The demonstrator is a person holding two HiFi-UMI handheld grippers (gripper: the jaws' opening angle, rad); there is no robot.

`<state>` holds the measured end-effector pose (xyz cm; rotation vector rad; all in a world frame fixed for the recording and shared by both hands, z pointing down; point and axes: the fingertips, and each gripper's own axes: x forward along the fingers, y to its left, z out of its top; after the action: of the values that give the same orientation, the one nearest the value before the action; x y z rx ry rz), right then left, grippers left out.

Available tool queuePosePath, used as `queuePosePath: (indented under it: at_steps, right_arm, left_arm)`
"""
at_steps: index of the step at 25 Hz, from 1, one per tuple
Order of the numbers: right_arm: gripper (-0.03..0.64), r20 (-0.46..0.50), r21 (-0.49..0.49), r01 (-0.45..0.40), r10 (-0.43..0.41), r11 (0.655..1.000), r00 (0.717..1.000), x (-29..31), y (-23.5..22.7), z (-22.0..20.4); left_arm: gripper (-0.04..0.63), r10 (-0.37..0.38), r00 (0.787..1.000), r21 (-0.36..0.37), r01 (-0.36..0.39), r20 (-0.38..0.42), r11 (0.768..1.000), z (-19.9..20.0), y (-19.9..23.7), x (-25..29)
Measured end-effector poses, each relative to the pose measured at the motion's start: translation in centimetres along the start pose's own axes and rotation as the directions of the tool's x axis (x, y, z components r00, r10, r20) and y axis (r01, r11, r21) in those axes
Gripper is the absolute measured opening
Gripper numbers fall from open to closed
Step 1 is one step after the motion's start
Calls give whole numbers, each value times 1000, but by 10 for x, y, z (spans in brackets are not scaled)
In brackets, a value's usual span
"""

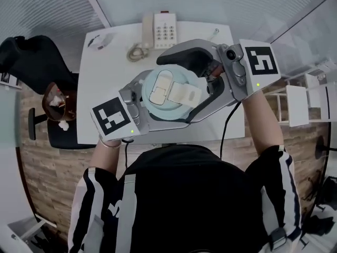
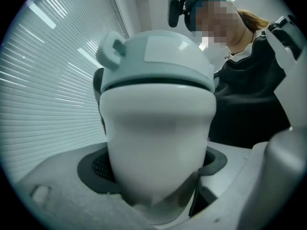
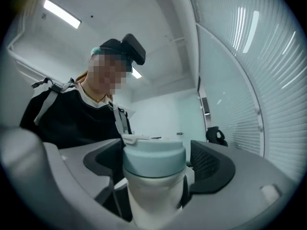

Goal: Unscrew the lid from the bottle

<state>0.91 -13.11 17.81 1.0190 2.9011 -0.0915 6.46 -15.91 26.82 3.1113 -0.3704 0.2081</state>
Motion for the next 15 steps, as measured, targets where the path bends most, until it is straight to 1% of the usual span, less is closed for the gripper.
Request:
queuePosePath:
  at_steps: [2,3,4,5,6,7,8,9,10,11,13,15]
  right_arm:
    - [439,72,-8,78,-78,997,994,-9,-4,9]
    - [439,105,-15,132,-129,991,986,-13,-6,13]
    - [443,126,-23,203,-198,979,972,-16,-9,16]
    - [446,131,-35,291,-284,956,950,-20,-13,18]
    - [446,121,-52,386,-378,921,918,-24,-19,18]
    - [446,104,-72,480,-472,875,876,-28,-27,16]
    - [446,91,-91,564,-557,821,825,-32,-36,14]
    - [446,85,-108,635,-629,765,773,-35,-44,12]
    - [446,83,-123,688,-684,715,725,-36,-49,9]
    - [446,81,-135,725,-721,676,688,-36,-52,6]
    - [446,76,-140,769,-767,624,637,-32,-54,0]
    - [445,77,-149,799,-799,583,597,-25,-59,-3]
  left_arm:
    - [448,107,994,-3,-107,-6,994,-1,17,-6]
    - [448,169,986,-7,-169,-14,986,-3,26,-9]
    - [448,230,973,-16,-230,-17,973,-5,35,-11]
    - [448,285,958,-28,-285,-14,958,-6,44,-12]
    - [447,330,944,-36,-331,-13,943,-8,53,-13]
    - [448,368,930,-41,-368,-16,929,-9,60,-14]
    - [447,400,916,-47,-400,-20,915,-11,66,-17]
    - [448,425,905,-57,-426,-22,903,-13,71,-19]
    - [447,445,895,-70,-445,-18,893,-13,74,-21]
    - [446,461,887,-83,-460,-12,884,-13,76,-21]
    - [446,493,870,-95,-491,-3,866,-12,79,-21]
    - [446,530,848,-78,-530,-12,845,-13,83,-22]
